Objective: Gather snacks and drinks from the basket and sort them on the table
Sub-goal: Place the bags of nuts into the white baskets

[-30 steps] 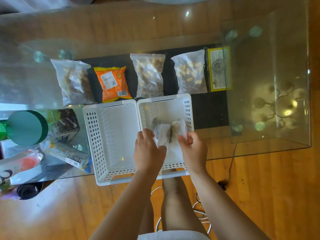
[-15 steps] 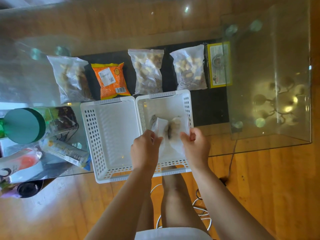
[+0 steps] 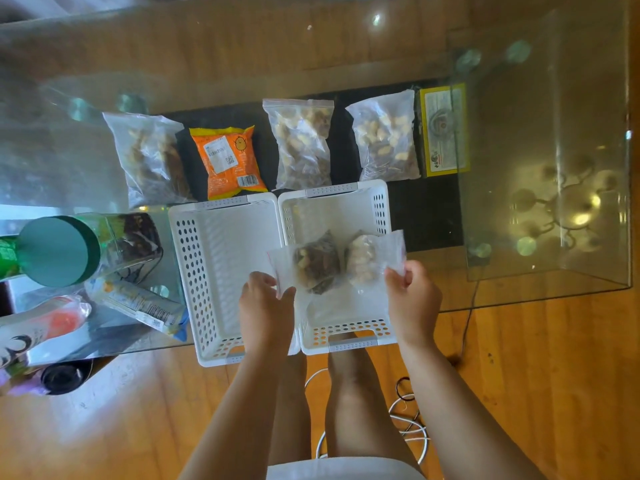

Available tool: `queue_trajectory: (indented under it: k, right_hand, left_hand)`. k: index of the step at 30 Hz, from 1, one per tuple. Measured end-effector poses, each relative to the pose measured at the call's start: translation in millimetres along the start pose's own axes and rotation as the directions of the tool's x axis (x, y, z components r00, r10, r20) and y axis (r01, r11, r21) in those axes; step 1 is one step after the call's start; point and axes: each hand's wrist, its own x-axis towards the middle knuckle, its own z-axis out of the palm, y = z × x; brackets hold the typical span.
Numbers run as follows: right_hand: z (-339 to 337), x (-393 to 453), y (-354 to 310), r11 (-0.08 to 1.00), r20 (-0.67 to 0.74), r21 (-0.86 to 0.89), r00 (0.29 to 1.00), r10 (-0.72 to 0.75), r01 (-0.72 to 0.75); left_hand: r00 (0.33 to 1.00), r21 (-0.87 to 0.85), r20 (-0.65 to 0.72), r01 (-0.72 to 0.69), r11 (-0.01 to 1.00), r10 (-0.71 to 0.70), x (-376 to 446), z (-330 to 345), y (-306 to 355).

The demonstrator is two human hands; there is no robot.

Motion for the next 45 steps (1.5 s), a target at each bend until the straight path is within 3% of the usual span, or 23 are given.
queue_trajectory:
  k: [4, 5, 8, 9, 11, 13, 17, 21, 25, 28, 30, 34, 37, 38, 41, 45]
  right_hand:
    - [20.1, -18.5, -10.9, 0.991, 0.255, 0.088, 0.960, -0.117, 0.098]
    - [18.3, -17.5, -9.7, 0.992, 0.239, 0.093, 0.965, -0.109, 0.089]
    - [5.4, -8.0, 1.1, 0.997, -0.070, 0.072, 0.997, 0.014, -0.009]
    - [4.4, -8.1, 1.4, 0.996, -0.119, 0.077, 0.992, 0.052, -0.043]
    - [11.6, -14.3, -4.3, 0.995, 0.001, 0.097, 1.000, 0.007, -0.007]
    - [17.3, -22.6, -8.6, 0.990, 0.159, 0.135, 0.985, -0.072, 0.050]
    - [1.6, -17.3, -4.7, 0.991, 0.035, 0.132, 0.999, 0.002, -0.006]
    - [-9.6, -26.1, -13.0, 0.978, 0.137, 0.205, 0.988, -0.065, 0.036]
    - [-13.3, -26.6, -14.2, 0.990, 0.048, 0.102, 0.994, -0.101, 0.096]
    - [-5.9, -16.5, -10.3, 0.998, 0.087, -0.069, 0.996, 0.001, 0.005]
    - [4.6, -14.7, -9.7, 0.997, 0.114, -0.073, 0.993, 0.026, -0.018]
    - [18.3, -16.3, -7.3, 0.998, 0.243, -0.025, 0.969, -0.045, 0.053]
    - [9.9, -8.4, 1.7, 0.999, 0.001, 0.016, 0.999, 0.043, -0.043]
    - [8.8, -8.9, 3.0, 0.999, -0.014, 0.016, 0.999, 0.030, -0.030]
    - [13.9, -20.7, 1.5, 0.993, 0.176, 0.004, 0.978, -0.114, 0.115]
    - [7.9, -19.1, 9.7, 0.999, -0.031, 0.031, 0.999, 0.009, -0.008]
  left_hand:
    - [0.977, -0.055, 0.156, -0.135, 0.989, 0.142, -19.6, 11.5, 15.6]
    - [0.983, -0.075, 0.131, -0.119, 0.990, 0.128, -20.2, 10.5, 15.1]
    - [0.994, -0.200, -0.056, 0.077, 0.977, -0.089, -9.5, 2.6, 4.0]
    - [0.993, -0.211, -0.044, 0.096, 0.973, -0.108, -10.9, 2.4, 3.7]
    - [0.993, -0.245, 0.115, 0.040, 0.969, -0.012, -24.2, 10.3, 13.1]
    - [0.983, -0.302, 0.176, -0.004, 0.953, 0.060, -37.9, 16.7, 24.2]
    - [1.000, -0.332, 0.019, -0.010, 0.943, 0.017, -29.6, 7.6, 18.5]
    - [0.972, -0.367, 0.149, -0.116, 0.923, 0.181, -38.0, -2.8, 19.5]
    - [0.968, -0.288, 0.092, -0.201, 0.936, 0.235, -37.9, 2.5, 14.5]
    - [0.988, -0.127, 0.097, -0.105, 0.986, 0.117, -29.1, 8.1, 7.9]
    - [0.989, -0.059, 0.140, -0.049, 0.997, 0.057, -24.7, 13.5, 7.8]
    - [0.969, -0.095, 0.220, -0.092, 0.991, 0.111, -23.4, 17.7, 15.0]
    - [0.997, -0.214, 0.079, -0.007, 0.977, 0.024, -13.9, 13.6, 8.1]
    - [0.997, -0.196, 0.076, -0.018, 0.981, 0.033, -14.6, 13.7, 6.6]
    - [0.974, -0.141, 0.192, -0.094, 0.985, 0.121, -25.7, 19.4, 6.7]
    - [0.996, -0.203, 0.089, 0.040, 0.978, -0.022, -23.5, 15.9, 1.1]
